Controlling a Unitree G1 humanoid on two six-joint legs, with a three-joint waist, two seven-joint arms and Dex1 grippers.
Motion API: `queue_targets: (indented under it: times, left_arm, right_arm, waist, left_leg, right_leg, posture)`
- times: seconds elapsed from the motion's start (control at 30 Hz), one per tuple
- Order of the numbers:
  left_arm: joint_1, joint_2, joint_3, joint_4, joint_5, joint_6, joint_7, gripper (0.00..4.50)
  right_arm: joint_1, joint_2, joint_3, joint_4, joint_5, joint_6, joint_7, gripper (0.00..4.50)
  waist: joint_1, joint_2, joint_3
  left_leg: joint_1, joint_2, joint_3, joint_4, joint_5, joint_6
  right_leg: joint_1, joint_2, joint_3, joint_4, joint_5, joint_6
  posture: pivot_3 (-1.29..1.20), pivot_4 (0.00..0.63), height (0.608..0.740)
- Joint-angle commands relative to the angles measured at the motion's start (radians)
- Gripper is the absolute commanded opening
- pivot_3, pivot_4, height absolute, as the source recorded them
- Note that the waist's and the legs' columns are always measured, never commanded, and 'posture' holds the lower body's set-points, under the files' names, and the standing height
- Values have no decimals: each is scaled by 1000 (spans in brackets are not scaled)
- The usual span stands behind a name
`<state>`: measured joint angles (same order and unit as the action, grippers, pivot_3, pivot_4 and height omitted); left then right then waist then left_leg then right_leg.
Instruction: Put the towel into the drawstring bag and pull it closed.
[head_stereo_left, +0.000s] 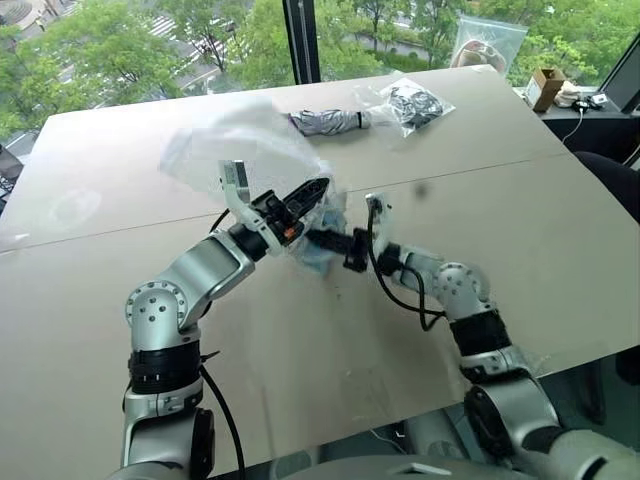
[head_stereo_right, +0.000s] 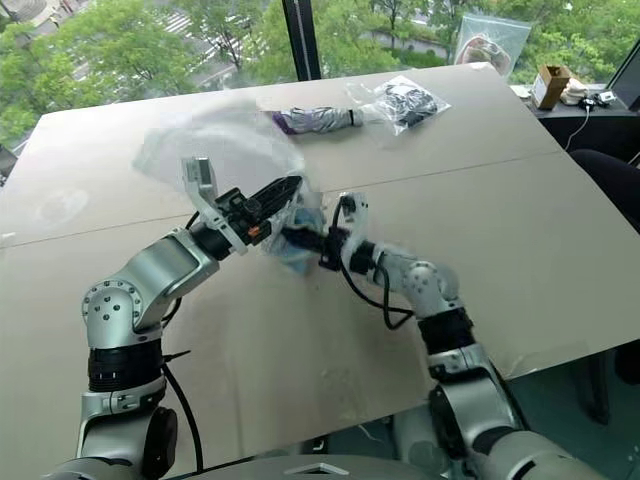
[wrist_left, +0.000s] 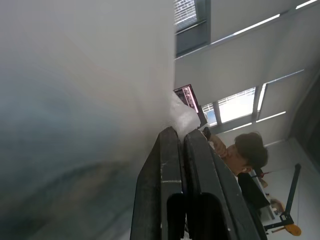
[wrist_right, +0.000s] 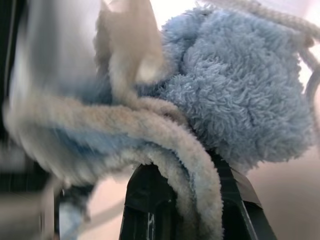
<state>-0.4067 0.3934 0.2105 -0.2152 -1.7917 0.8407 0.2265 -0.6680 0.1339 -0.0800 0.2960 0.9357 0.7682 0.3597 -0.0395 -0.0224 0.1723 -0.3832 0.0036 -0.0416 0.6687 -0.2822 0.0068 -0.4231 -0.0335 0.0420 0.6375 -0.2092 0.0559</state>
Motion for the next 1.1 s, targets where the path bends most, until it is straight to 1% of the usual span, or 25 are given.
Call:
queue_targets:
  times: [0.03, 0.1, 0.2, 0.27, 0.3, 0.43, 0.5, 0.57, 0.67, 0.73, 0.8, 0.87, 0.97, 1.03, 1.1]
  left_arm:
    - [8, -3, -5, -42, -30, -8, -12, 0]
    - [10, -6, -11, -50, -36, -12, -9, 0]
    - [14, -8, -25, -55, -38, -9, -13, 0]
    - [12, -5, -34, -53, -31, -6, -20, 0]
    - [9, -5, -38, -52, -28, -5, -24, 0]
    - [-10, -2, -43, -51, -23, -5, -43, 0]
    - [-24, 9, -37, -49, -19, -4, -59, 0]
    - [-35, 15, -30, -46, -24, -5, -68, 0]
    - [-36, 23, -31, -59, -44, 4, -83, 0]
    - [-27, 24, -39, -69, -49, 9, -88, 0]
    - [-15, 17, -50, -79, -48, 12, -90, 0]
    - [-4, 15, -60, -89, -43, 13, -95, 0]
    - [7, 18, -67, -98, -35, 10, -101, 0]
    - [12, 21, -72, -99, -23, 9, -103, 0]
    - [14, 24, -74, -98, -10, 7, -108, 0]
  right_arm:
    - [-56, 104, -192, 27, 191, -36, -90, 39]
    - [-59, 128, -219, 25, 255, -20, -114, 39]
    - [-54, 160, -222, -4, 358, 32, -143, 39]
    - [-44, 162, -192, -25, 396, 76, -151, 39]
    - [-32, 146, -152, -43, 386, 106, -134, 39]
    - [4, 59, -13, -70, 285, 185, -86, 39]
    - [24, -31, 105, -74, 133, 162, 4, 39]
    - [40, -91, 176, -75, 37, 145, 81, 39]
    - [52, -155, 231, -90, -25, 134, 210, 39]
    - [53, -171, 235, -101, -34, 136, 271, 39]
    - [25, -101, 121, -61, 29, 117, 209, 39]
    - [-12, -18, -16, -2, 92, 70, 97, 39]
    - [-51, 63, -153, 38, 140, 2, -28, 39]
    - [-67, 105, -216, 30, 196, -40, -118, 39]
    - [-62, 111, -201, -4, 175, -58, -153, 39]
  waist:
    - [10, 0, 0]
    - [12, 0, 0]
    - [4, 0, 0]
    - [-1, 0, 0]
    - [-2, 0, 0]
    - [-3, 0, 0]
    - [-2, 0, 0]
    - [-1, 0, 0]
    - [4, 0, 0]
    - [3, 0, 0]
    - [2, 0, 0]
    - [-3, 0, 0]
    - [1, 0, 0]
    - [10, 0, 0]
    - [7, 0, 0]
  left_leg:
    - [0, -1, 0, 0, 0, 0]
    - [-2, -1, 0, 0, 0, 0]
    - [-2, -1, 0, 0, 0, -1]
    - [-2, -1, 0, -1, 0, -1]
    - [-2, 0, 0, -2, 0, -1]
    - [-4, 0, 1, -1, 0, 0]
    - [-4, 0, 4, -1, 0, 0]
    - [-4, 0, 5, 0, 0, 0]
    - [-5, -2, 4, 2, 0, 0]
    - [-6, -2, 4, 2, 0, 0]
    - [-6, -1, 4, 2, 0, 0]
    - [-5, 0, 3, 1, 0, -1]
    - [-5, 1, 3, 0, 1, -2]
    - [-6, 0, 2, 0, 1, -2]
    - [-7, -1, 3, 1, 1, -2]
  right_leg:
    - [1, -1, -1, -1, 0, 0]
    - [1, -2, -1, -3, 0, 0]
    - [0, -2, 1, -4, 0, 0]
    - [-1, -2, 1, -4, 0, 0]
    - [-2, -2, 1, -3, 0, 0]
    - [-8, -1, 4, 2, 0, 0]
    - [-7, -1, 3, 2, 0, 0]
    - [-7, -1, 3, 3, 0, 0]
    - [-7, -2, 3, 3, 0, 0]
    - [-7, -2, 3, 2, 0, 0]
    - [-7, -1, 3, 2, 0, 0]
    - [-8, 0, 2, 3, 0, 0]
    - [-9, 0, 2, 4, 0, 0]
    - [-8, -1, 1, 3, 0, 0]
    - [-8, -2, 2, 3, 0, 0]
  posture:
    - [0, 150, 740]
    - [0, 150, 740]
    - [0, 150, 740]
    - [0, 150, 740]
    - [0, 150, 740]
    - [0, 150, 740]
    - [0, 150, 740]
    - [0, 150, 740]
    - [0, 150, 740]
    - [0, 150, 740]
    - [0, 150, 740]
    - [0, 150, 740]
    - [0, 150, 740]
    - [0, 150, 740]
    - [0, 150, 740]
